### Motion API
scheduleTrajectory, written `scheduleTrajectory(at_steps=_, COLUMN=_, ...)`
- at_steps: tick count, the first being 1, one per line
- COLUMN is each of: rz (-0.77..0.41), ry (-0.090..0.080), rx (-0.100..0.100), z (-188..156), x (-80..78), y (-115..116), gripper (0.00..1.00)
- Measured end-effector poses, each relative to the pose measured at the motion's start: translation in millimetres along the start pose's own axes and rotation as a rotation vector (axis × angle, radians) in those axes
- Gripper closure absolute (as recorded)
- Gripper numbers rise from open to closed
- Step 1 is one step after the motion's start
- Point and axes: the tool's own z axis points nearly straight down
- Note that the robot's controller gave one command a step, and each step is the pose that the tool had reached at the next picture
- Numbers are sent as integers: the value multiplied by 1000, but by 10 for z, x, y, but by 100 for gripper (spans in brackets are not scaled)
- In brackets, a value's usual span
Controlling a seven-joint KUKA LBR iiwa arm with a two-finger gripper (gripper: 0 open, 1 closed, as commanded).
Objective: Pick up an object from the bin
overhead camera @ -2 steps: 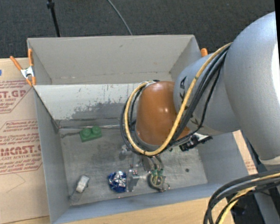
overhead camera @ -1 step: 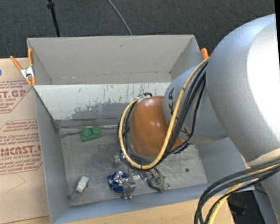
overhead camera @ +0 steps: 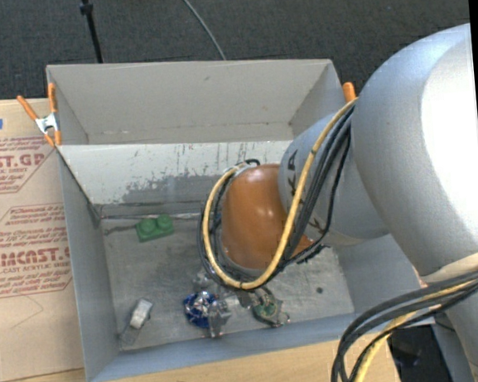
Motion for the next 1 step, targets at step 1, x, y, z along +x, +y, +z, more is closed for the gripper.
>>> scheduleTrajectory(at_steps=1, rz=-447, ry=0, rx=-1, z=-1540, x=-213, y=262, gripper=100)
